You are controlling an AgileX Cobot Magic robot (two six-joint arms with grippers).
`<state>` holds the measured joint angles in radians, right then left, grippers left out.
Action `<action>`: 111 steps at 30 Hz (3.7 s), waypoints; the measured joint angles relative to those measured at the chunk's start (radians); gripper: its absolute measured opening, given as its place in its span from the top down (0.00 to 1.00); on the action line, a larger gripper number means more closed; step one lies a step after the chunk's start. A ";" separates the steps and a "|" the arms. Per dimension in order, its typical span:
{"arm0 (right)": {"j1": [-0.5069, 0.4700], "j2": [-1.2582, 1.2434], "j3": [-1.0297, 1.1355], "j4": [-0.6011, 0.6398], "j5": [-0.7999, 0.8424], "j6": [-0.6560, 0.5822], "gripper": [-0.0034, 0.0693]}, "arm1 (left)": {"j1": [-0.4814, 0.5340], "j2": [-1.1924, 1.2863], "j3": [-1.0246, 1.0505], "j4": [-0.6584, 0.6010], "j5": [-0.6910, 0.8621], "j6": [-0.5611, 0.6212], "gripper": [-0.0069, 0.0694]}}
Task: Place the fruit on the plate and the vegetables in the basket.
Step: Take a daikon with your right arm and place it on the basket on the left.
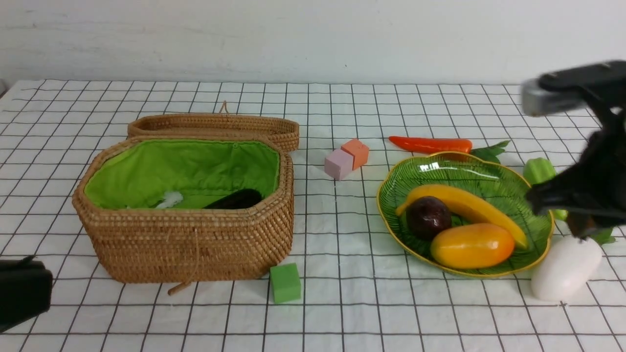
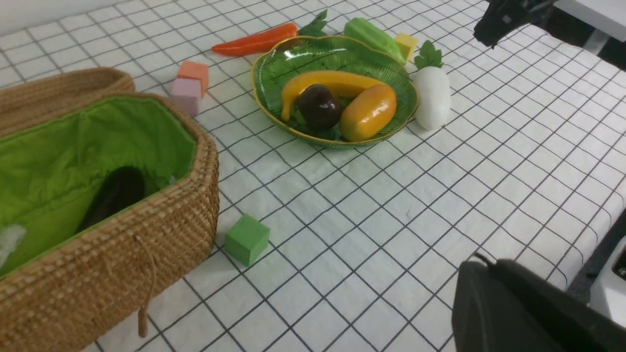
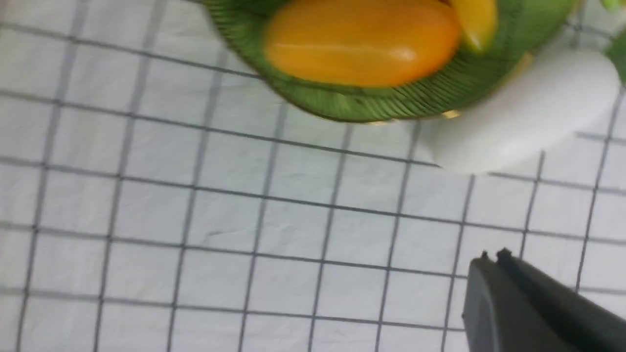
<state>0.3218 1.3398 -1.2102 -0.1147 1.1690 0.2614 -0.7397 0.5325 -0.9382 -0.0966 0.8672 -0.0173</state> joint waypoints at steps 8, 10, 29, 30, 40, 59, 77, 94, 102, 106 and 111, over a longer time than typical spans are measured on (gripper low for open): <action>-0.277 0.059 0.149 0.071 -0.172 0.131 0.70 | 0.000 0.000 0.000 -0.010 -0.012 0.017 0.91; -0.322 0.089 0.150 0.090 -0.213 0.147 0.57 | 0.000 0.000 0.000 -0.010 -0.014 0.017 0.91; -0.495 0.387 0.147 0.293 -0.592 0.174 0.23 | 0.000 0.000 0.000 -0.017 -0.001 0.017 0.91; -0.495 0.387 0.147 0.300 -0.594 0.173 0.24 | 0.000 0.000 0.000 -0.018 0.000 0.017 0.91; -0.495 0.346 0.100 0.306 -0.501 0.167 0.26 | 0.000 0.000 0.000 -0.044 0.011 0.017 0.91; -0.495 0.451 0.087 0.266 -0.502 0.161 0.14 | 0.000 0.000 0.000 -0.048 0.006 0.017 0.91; -0.495 0.520 0.077 0.263 -0.395 -0.048 0.21 | 0.000 0.000 0.000 -0.056 0.003 0.017 0.91; 0.026 0.154 -0.256 0.608 -0.380 -0.386 0.21 | 0.000 0.000 0.000 0.443 0.047 -0.500 0.91; 0.358 0.481 -0.564 0.712 -0.678 -0.786 0.21 | 0.000 0.000 0.000 0.509 0.113 -0.580 0.91; 0.411 0.656 -0.684 0.714 -0.732 -0.872 0.21 | 0.000 0.000 0.000 0.470 0.134 -0.574 0.91; 0.420 0.753 -0.727 0.677 -0.828 -0.884 0.07 | 0.000 0.000 0.000 0.414 0.141 -0.532 0.91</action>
<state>0.7418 2.0927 -1.9374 0.5625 0.3413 -0.6222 -0.7397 0.5325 -0.9382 0.3176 1.0082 -0.5495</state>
